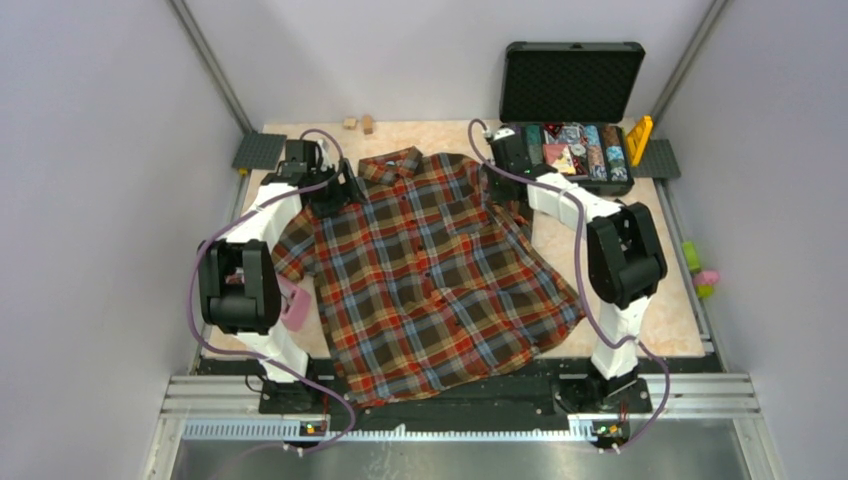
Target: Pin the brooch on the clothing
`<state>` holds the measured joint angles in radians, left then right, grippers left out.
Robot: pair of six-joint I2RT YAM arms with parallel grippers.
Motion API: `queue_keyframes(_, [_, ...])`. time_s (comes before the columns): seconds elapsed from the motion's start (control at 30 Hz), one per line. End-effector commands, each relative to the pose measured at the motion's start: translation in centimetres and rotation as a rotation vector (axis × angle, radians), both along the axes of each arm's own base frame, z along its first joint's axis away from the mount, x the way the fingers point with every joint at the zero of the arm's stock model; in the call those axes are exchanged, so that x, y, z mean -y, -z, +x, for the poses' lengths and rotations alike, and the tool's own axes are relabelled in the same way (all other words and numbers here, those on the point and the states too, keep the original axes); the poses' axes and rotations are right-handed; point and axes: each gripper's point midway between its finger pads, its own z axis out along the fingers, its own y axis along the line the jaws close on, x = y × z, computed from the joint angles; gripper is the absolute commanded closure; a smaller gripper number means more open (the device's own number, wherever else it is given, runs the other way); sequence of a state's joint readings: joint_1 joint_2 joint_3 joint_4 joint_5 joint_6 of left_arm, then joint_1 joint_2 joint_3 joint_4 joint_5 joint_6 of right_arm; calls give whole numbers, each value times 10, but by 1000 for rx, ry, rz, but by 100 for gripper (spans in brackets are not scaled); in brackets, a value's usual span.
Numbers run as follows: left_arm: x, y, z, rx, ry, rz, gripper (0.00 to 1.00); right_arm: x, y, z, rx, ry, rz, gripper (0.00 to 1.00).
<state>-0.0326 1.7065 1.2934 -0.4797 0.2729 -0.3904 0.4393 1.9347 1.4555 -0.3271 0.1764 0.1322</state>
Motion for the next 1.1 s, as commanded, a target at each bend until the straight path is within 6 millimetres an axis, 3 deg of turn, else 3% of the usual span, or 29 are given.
queue_keyframes(0.0, [-1, -22, 11, 62, 7, -17, 18, 40, -46, 24, 109, 146, 70, 100])
queue_keyframes(0.2, [1, -25, 10, 65, 12, -33, 18, 89, -16, 32, 47, 207, 111, 100])
queue_keyframes(0.3, [2, -24, 10, 64, 12, -33, 18, 97, -10, 32, 32, 209, 94, 100])
queue_keyframes(0.4, [1, -24, 10, 63, 10, -33, 18, 97, -20, 32, 52, 195, 99, 97])
queue_keyframes(0.6, [2, -27, 10, 69, 12, -36, 18, 94, -49, 25, 83, 174, 129, 47])
queue_keyframes(0.7, [1, -32, 8, 79, 10, -31, 18, 92, -62, 15, 94, 169, 156, 39])
queue_keyframes(0.83, [0, -46, 6, 108, 7, -26, 18, 87, -74, -9, 83, 157, 208, 38])
queue_keyframes(0.93, [-1, -71, 1, 157, 15, -16, 18, 85, -79, -34, 61, 147, 245, 38])
queue_keyframes(1.07, [8, -106, -15, 236, 81, -41, 17, 106, -85, -62, 65, 217, 216, 39])
